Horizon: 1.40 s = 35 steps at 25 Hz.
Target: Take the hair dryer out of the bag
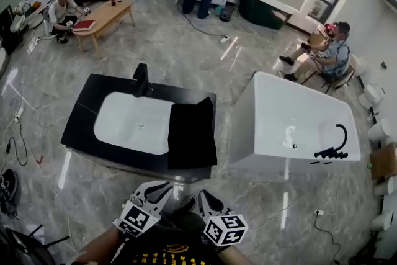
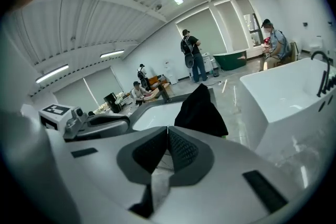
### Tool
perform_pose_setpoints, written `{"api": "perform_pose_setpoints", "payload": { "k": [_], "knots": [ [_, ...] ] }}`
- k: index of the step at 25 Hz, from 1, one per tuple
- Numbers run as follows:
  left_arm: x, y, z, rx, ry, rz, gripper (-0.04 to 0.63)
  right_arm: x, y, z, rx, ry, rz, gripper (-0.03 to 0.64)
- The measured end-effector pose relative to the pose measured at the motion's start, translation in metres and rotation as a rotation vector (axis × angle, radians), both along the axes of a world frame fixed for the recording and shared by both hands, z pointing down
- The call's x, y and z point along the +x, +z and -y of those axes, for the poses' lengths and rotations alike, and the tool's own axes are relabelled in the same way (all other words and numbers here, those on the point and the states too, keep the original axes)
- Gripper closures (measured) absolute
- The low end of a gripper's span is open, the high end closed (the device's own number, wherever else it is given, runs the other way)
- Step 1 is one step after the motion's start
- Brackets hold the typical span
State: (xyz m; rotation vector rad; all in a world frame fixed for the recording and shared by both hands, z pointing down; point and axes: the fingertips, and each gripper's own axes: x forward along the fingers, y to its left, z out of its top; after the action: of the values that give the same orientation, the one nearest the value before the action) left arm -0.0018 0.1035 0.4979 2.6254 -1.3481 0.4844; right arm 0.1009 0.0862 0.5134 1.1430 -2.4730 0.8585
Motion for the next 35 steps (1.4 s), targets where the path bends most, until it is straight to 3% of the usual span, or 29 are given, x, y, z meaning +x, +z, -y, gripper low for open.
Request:
{"api": "perform_pose_setpoints", "payload": {
  "k": [8,12,18,22,28,33,35],
  "knots": [
    [0.022,0.051,0.062,-0.120,0.096,0.103,0.561,0.022,0.043,0.049,-0.119,0.102,0.043,0.607],
    [0.032,0.079,0.098,-0.165,0.146,0.173,0.533,0.029,0.056,0.083,-0.169,0.111,0.057,0.607],
    [0.033,0.134,0.138,-0.295,0.207,0.294,0.449,0.040,0.066,0.120,-0.212,0.112,0.048,0.607],
    [0.029,0.171,0.149,-0.387,0.248,0.365,0.448,0.039,0.083,0.127,-0.257,0.112,0.020,0.607],
    [0.020,0.187,0.154,-0.420,0.342,0.413,0.454,0.027,0.100,0.126,-0.312,0.216,-0.007,0.607],
    [0.021,0.184,0.148,-0.439,0.475,0.403,0.578,0.012,0.102,0.116,-0.325,0.311,-0.006,0.607],
    [0.020,0.178,0.148,-0.440,0.494,0.394,0.583,0.008,0.102,0.112,-0.333,0.321,-0.003,0.607]
  ]
}}
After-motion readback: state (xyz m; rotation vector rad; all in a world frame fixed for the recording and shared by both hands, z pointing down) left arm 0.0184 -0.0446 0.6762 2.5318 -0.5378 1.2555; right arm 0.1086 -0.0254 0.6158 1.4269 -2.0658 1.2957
